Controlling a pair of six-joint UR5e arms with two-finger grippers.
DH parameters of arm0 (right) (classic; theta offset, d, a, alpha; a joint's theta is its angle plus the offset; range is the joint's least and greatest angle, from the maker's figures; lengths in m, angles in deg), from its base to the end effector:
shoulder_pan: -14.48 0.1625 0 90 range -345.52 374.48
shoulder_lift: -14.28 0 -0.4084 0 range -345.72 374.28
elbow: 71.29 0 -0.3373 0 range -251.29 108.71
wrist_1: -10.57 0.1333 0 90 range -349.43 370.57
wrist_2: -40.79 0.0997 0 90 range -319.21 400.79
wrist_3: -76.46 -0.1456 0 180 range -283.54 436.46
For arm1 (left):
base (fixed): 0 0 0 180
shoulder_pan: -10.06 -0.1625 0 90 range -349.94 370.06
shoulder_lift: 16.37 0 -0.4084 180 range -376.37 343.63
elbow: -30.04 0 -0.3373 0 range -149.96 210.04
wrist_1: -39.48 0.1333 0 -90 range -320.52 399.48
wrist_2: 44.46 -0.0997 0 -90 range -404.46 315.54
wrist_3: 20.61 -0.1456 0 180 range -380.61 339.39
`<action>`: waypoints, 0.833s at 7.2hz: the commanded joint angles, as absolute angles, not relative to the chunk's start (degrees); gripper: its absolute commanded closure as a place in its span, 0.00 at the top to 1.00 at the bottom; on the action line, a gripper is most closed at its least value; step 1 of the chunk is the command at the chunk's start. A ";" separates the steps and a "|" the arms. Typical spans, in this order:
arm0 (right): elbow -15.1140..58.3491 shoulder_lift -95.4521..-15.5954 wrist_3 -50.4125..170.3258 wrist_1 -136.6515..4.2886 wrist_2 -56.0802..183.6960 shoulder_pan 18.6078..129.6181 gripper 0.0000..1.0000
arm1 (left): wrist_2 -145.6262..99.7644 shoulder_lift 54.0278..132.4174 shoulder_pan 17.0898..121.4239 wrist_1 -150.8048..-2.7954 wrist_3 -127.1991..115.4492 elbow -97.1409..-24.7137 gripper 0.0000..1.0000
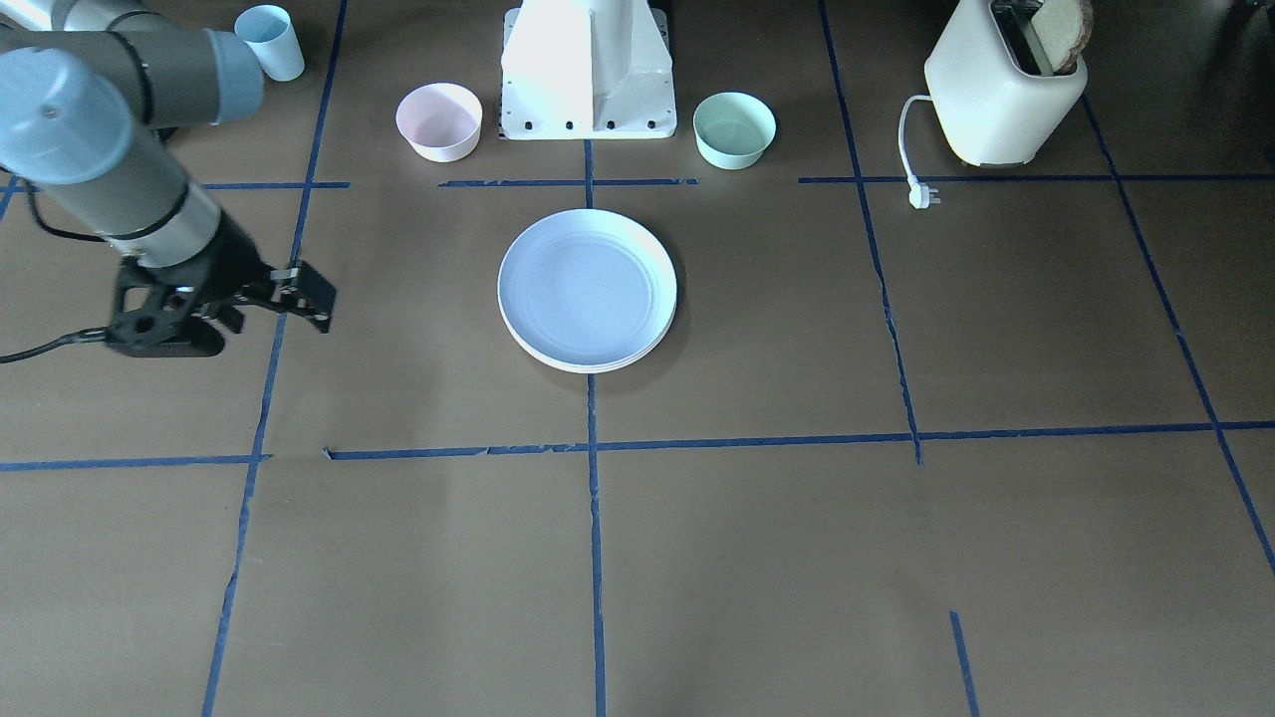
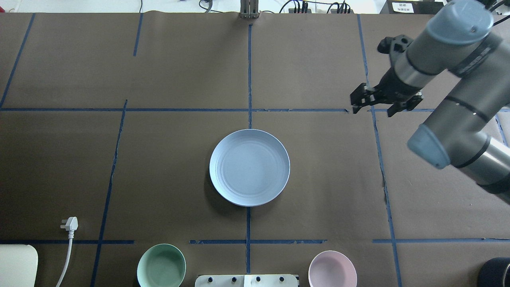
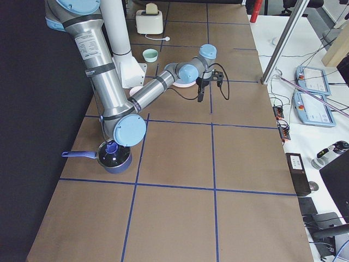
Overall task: Stack three plates with pink and blue
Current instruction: 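Open the right gripper and withdraw the right arm off the table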
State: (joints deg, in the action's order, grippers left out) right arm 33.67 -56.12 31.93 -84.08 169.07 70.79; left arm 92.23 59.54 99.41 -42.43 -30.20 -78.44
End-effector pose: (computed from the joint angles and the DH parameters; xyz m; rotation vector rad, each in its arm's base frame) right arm -0.2738 -0.4883 0.4053 -0.0219 -0.8221 0.0041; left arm -0.0236 -0.3302 0.6389 0.0027 0.8176 0.1424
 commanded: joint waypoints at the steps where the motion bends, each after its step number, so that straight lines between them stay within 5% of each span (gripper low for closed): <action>1: 33.65 -63.99 63.23 -92.86 171.22 84.91 1.00 | 92.12 59.56 99.45 -42.61 -30.54 -77.37 1.00; 6: 34.70 -84.22 93.42 -93.15 173.50 103.59 1.00 | 92.20 59.39 99.45 -42.61 -30.71 -77.97 1.00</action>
